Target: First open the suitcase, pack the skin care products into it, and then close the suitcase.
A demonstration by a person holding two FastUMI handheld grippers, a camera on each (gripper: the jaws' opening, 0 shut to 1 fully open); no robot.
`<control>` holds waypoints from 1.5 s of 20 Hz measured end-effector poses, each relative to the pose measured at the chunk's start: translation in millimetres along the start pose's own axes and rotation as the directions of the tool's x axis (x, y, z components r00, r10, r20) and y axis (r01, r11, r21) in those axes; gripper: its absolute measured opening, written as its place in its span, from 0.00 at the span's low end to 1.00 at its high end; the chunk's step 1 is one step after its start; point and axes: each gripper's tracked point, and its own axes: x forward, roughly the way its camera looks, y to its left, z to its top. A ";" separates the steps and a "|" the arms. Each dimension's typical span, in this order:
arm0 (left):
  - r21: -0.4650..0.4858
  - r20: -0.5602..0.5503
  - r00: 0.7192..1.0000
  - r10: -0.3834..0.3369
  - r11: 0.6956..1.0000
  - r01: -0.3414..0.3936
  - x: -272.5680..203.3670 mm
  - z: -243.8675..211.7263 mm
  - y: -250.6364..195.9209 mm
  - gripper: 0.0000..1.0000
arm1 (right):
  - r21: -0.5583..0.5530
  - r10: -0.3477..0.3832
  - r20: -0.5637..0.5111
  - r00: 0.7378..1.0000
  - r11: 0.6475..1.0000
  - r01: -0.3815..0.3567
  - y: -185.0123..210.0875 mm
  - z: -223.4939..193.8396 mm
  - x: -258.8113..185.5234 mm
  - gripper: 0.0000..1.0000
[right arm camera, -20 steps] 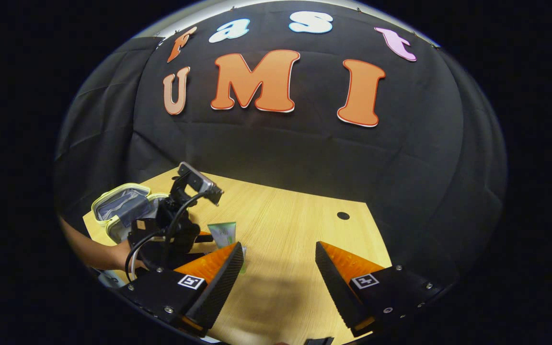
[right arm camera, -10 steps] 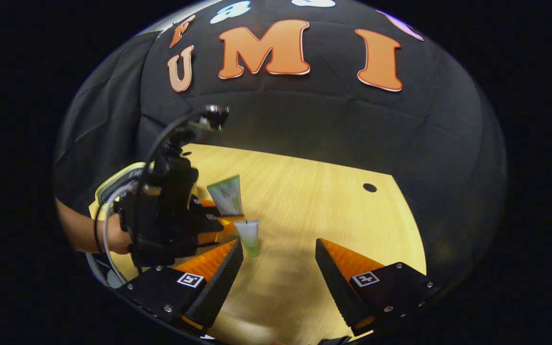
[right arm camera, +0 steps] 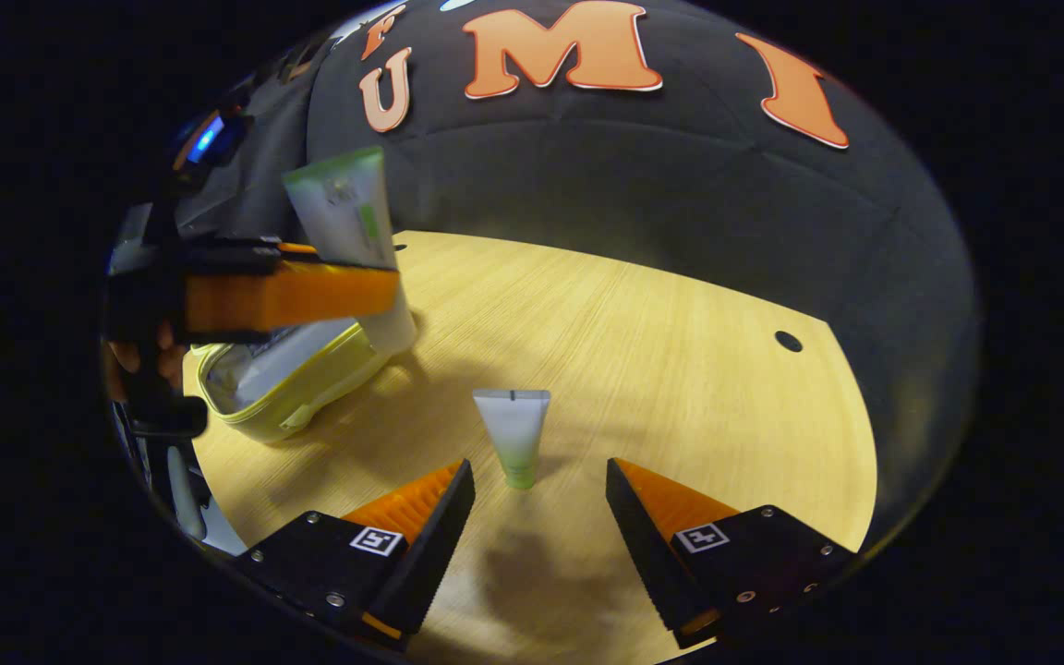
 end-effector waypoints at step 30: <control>-0.109 -0.466 0.884 -0.032 0.994 -0.021 -97.8 -172.5 210.5 0.40 | 0.070 -0.089 0.009 0.996 0.994 0.088 132.0 75.6 -19.2 0.36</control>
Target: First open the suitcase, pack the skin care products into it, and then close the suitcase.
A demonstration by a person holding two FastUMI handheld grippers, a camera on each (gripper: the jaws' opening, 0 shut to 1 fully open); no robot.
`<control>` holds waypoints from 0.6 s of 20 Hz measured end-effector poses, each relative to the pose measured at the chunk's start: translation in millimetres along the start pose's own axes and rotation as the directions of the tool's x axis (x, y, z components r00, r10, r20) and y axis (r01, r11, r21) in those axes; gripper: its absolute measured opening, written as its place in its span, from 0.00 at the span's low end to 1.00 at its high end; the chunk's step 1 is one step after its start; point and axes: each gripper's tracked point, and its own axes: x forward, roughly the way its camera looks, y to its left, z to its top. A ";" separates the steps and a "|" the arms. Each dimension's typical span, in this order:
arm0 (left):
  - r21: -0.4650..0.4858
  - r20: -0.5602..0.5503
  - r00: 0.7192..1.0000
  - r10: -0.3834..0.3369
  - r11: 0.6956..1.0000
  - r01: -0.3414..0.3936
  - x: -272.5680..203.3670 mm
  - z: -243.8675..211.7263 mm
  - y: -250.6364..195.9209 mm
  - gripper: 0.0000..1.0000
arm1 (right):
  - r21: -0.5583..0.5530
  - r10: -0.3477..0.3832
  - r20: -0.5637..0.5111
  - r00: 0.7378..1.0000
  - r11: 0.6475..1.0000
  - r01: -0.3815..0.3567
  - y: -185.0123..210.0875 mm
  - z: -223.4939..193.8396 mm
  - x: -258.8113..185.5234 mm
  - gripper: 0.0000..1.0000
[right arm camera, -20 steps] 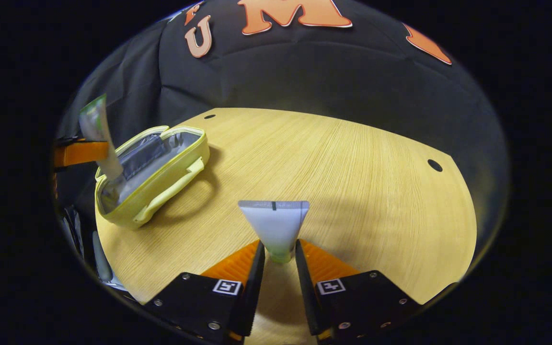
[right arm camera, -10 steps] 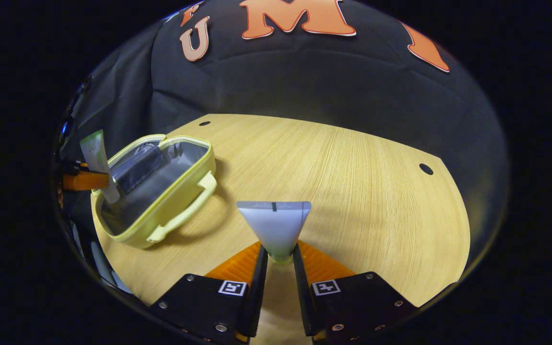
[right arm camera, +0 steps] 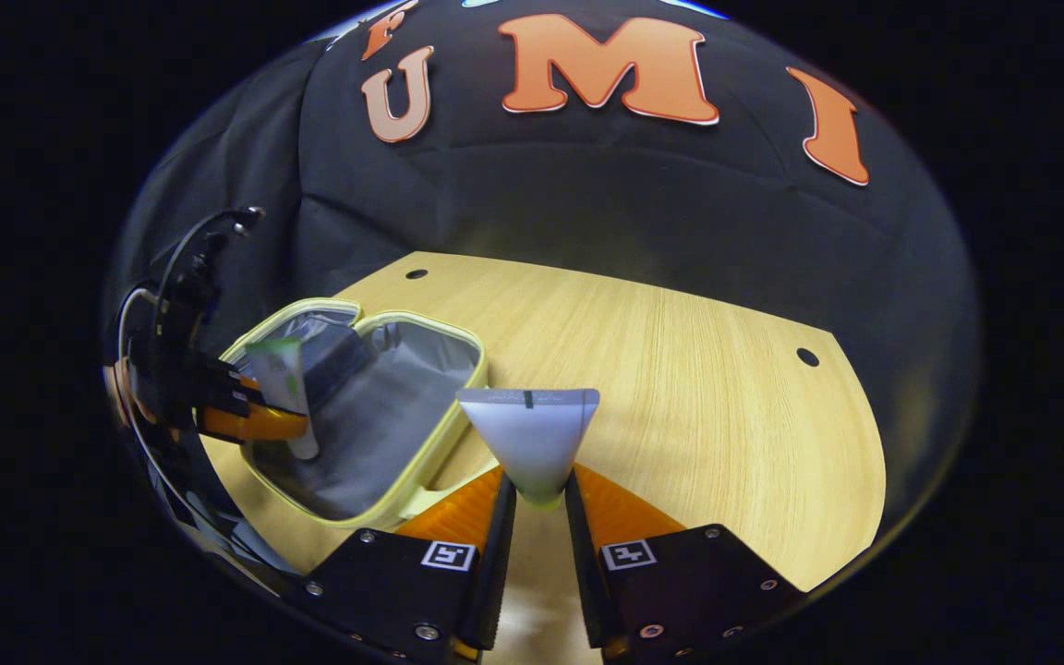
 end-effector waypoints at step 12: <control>-0.020 -0.125 0.992 -0.028 0.999 0.026 29.0 9.6 -4.8 0.44 | 0.055 0.092 -0.123 0.988 0.995 -0.085 100.4 1.1 24.2 0.36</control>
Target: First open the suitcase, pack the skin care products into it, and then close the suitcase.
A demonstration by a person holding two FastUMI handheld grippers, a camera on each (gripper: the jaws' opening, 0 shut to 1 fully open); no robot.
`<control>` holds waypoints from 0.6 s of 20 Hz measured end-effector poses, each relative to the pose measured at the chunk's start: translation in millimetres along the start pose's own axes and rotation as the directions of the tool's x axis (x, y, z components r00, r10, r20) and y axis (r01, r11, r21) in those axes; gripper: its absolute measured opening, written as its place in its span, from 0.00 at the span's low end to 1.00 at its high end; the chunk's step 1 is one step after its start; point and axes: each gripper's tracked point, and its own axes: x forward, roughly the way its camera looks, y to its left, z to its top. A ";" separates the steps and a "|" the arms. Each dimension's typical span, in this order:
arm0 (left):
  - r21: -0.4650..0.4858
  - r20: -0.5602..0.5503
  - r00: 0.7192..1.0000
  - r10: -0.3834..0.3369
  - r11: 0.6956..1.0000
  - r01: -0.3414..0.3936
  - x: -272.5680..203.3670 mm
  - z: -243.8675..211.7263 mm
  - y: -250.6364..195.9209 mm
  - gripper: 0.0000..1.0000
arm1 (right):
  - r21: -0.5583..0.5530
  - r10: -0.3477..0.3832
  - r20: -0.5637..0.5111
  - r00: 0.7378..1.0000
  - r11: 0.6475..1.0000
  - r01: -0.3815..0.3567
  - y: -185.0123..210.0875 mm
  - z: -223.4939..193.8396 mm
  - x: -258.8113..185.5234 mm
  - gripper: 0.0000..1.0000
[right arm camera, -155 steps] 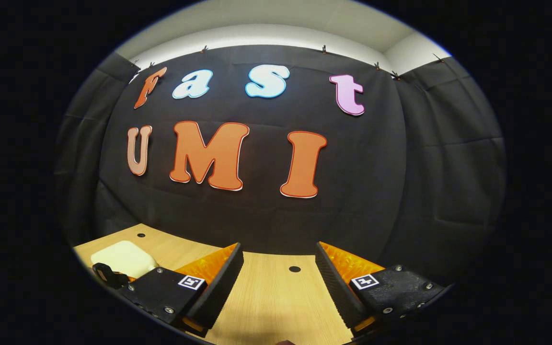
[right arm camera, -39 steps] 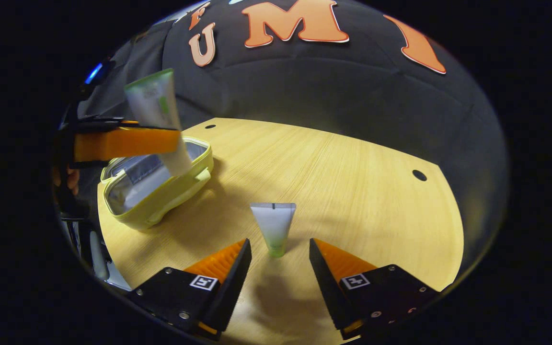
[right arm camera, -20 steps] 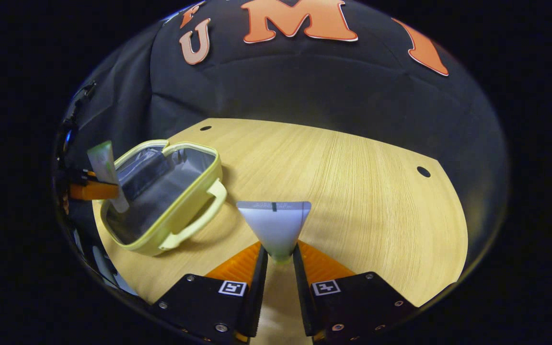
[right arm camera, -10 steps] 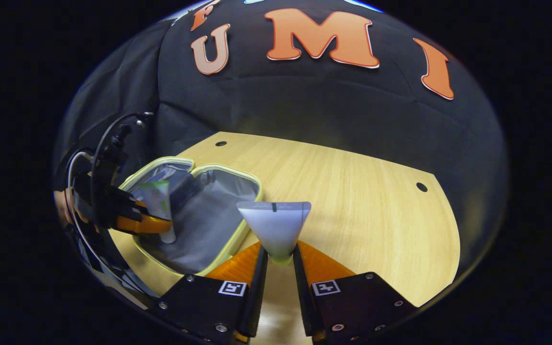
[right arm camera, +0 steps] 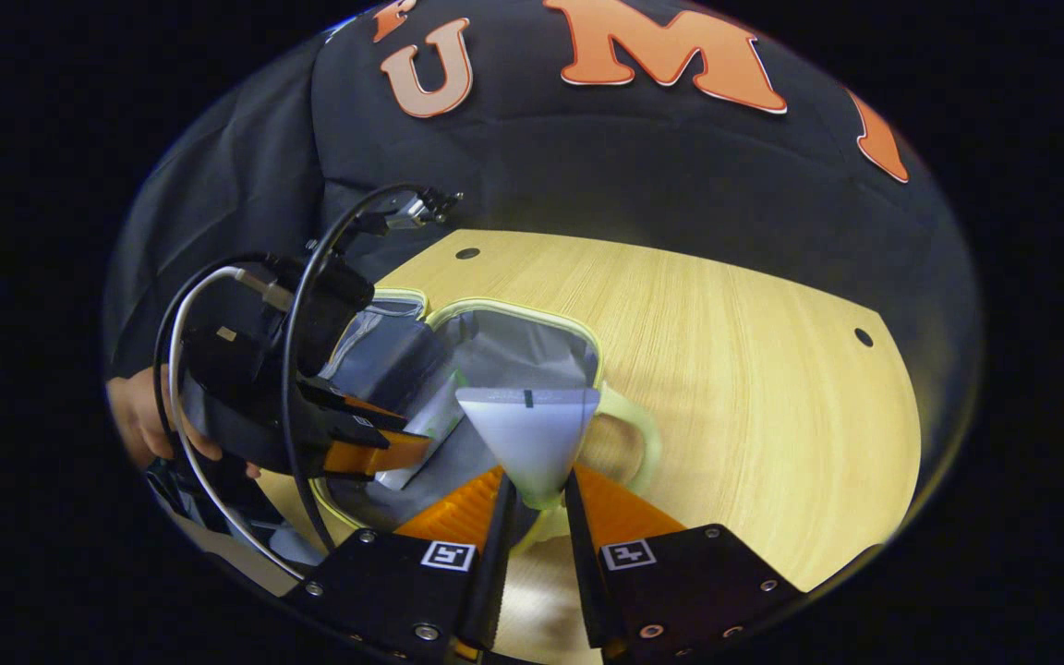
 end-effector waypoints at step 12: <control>0.047 0.315 0.937 0.151 0.984 -0.174 -115.5 42.9 50.5 0.86 | -0.024 0.030 -0.165 0.986 0.999 -0.035 11.7 -10.8 25.6 0.36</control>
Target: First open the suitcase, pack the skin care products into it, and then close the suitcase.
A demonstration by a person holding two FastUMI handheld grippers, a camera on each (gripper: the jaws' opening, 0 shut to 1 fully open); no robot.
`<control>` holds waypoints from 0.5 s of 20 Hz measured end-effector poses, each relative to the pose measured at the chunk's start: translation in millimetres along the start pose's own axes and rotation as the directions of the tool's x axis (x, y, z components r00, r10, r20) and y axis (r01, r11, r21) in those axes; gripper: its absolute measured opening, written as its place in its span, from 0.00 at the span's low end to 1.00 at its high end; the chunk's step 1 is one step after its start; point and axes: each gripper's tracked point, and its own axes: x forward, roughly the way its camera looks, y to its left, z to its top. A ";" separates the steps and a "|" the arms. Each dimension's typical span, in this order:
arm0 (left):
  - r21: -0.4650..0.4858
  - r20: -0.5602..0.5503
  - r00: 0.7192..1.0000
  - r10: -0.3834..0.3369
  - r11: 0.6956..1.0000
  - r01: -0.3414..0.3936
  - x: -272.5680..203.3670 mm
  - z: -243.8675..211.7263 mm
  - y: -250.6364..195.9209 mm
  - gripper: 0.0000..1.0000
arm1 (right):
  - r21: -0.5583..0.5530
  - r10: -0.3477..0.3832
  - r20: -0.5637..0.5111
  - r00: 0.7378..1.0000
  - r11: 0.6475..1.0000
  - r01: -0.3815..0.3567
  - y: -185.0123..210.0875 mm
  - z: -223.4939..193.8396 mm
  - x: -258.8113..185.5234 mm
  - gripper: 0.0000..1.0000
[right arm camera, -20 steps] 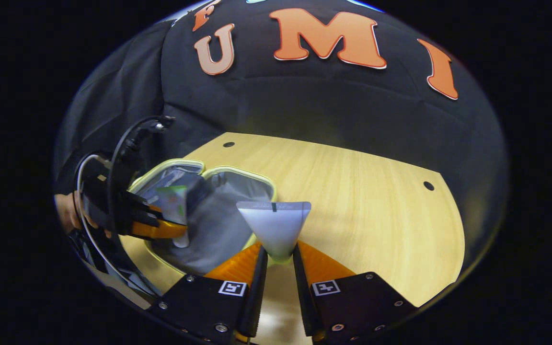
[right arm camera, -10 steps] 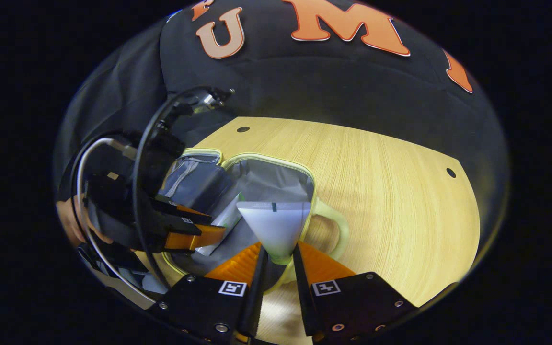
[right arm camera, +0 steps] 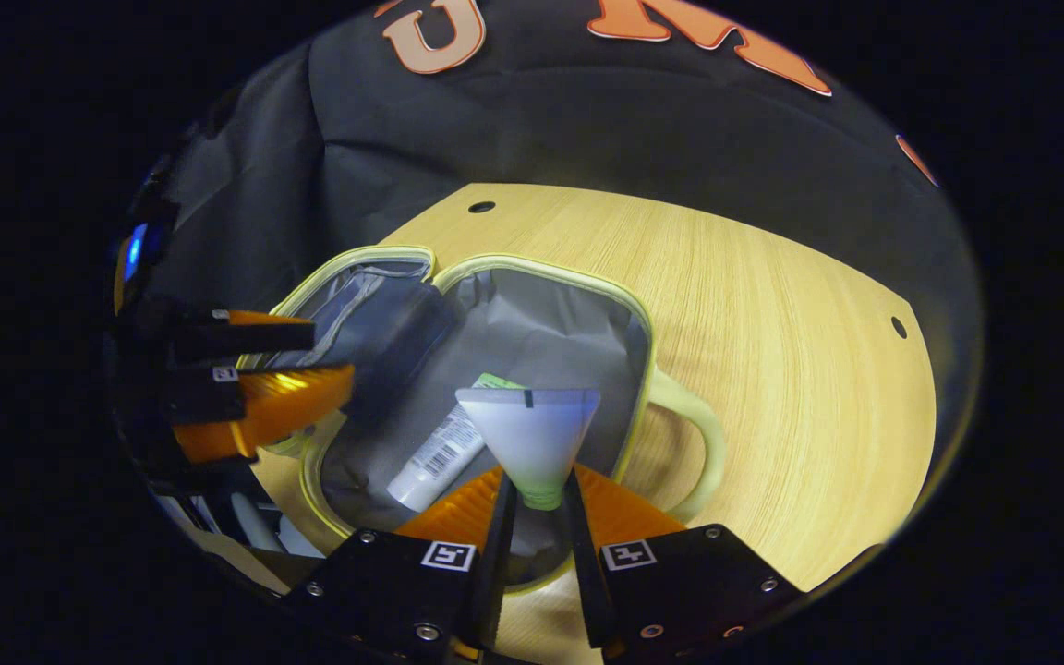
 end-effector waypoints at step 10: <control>-0.077 0.039 0.991 0.126 0.989 -0.123 -22.9 -14.6 99.0 0.91 | 0.042 -0.029 0.018 0.999 0.999 0.028 0.8 17.8 -2.6 0.37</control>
